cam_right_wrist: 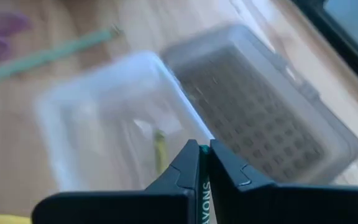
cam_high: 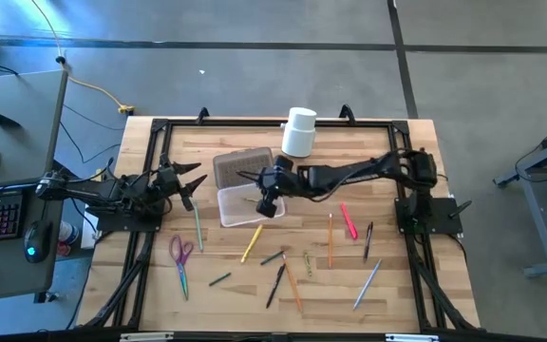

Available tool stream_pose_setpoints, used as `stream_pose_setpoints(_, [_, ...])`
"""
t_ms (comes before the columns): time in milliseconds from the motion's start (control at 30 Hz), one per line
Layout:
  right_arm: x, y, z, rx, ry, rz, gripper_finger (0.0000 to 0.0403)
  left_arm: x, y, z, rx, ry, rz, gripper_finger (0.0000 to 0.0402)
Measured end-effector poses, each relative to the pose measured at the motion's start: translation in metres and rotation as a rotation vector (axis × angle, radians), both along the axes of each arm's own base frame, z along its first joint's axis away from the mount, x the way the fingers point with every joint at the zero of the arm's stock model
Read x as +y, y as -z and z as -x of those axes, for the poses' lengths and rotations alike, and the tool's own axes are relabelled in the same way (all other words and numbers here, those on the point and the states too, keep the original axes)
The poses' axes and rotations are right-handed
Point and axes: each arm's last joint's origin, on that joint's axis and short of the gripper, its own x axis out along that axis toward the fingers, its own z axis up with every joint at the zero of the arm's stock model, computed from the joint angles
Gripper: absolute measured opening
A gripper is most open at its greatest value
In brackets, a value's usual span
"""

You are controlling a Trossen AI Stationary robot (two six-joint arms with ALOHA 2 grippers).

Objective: Pick & place school supplies into a supply box
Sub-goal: Put the top right green crayon into the black supply box

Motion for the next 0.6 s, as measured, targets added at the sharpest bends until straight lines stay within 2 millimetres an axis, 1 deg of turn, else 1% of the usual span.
stream_pose_setpoints(200, [-0.019,0.031,-0.002,0.064,-0.006,-0.032,0.0006,0.000,0.000,0.000,0.004,0.000,-0.001,0.0225])
stream_pose_setpoints(367, [-0.023,0.046,-0.008,0.059,-0.053,-0.064,0.0006,0.000,0.002,0.000,0.027,-0.001,-0.004,0.0225])
stream_pose_setpoints(467, [-0.025,0.050,-0.012,0.035,-0.064,-0.036,0.0006,0.000,0.002,0.000,0.027,-0.002,-0.004,0.0225])
stream_pose_setpoints(600, [-0.025,0.047,-0.015,-0.011,-0.075,-0.010,0.0006,0.000,0.002,0.000,0.027,-0.002,-0.004,0.0225])
